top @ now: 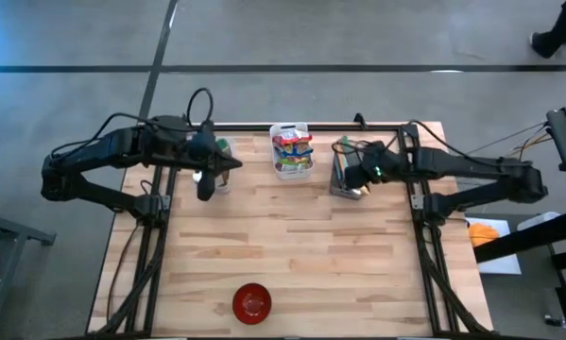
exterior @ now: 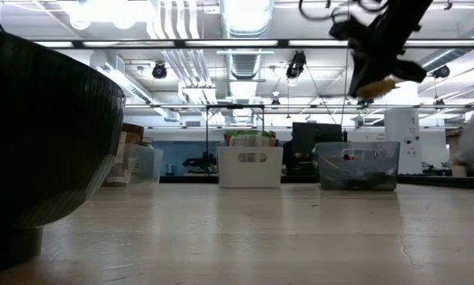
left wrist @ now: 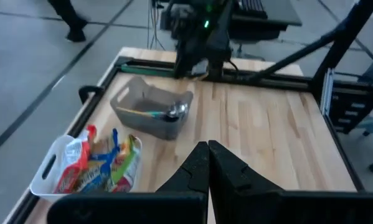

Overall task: Pick & Place Food Item
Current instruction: Put the green spoon into the black bin

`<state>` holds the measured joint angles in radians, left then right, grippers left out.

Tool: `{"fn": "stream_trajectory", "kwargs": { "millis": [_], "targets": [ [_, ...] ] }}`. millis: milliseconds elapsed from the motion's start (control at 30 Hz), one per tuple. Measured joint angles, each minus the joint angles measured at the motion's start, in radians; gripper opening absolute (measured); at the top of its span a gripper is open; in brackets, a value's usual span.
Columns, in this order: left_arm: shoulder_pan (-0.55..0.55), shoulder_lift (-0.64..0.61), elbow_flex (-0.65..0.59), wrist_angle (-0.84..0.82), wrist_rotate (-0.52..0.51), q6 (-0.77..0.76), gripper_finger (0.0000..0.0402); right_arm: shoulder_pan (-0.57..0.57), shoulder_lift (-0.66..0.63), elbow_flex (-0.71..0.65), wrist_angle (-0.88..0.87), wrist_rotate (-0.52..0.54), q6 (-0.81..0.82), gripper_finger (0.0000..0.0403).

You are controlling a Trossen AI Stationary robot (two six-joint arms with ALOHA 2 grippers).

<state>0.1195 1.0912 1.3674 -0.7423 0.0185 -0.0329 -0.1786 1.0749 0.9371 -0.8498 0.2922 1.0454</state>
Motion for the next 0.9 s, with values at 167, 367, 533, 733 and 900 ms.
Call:
{"fn": "stream_trajectory", "kwargs": {
  "millis": [167, 367, 533, 733, 900],
  "targets": [
    [0.034, 0.000, 0.000, 0.023, 0.000, -0.034, 0.0001, -0.125, 0.049, -0.026, 0.010, -0.083, -0.149, 0.0010],
    [0.060, -0.003, -0.030, 0.060, 0.000, -0.080, 0.0001, -0.248, 0.098, -0.029, 0.038, -0.126, -0.309, 0.0010],
    [0.061, -0.004, -0.093, 0.118, 0.000, -0.101, 0.0001, -0.303, 0.141, -0.048, 0.047, -0.147, -0.357, 0.0010],
    [0.061, -0.006, -0.154, 0.154, 0.000, -0.147, 0.0001, -0.299, 0.159, -0.092, 0.099, -0.186, -0.334, 0.0010],
    [0.062, -0.026, -0.189, 0.183, 0.041, -0.146, 0.0001, -0.295, 0.171, -0.133, 0.150, -0.192, -0.308, 0.0010]
  ]
}}
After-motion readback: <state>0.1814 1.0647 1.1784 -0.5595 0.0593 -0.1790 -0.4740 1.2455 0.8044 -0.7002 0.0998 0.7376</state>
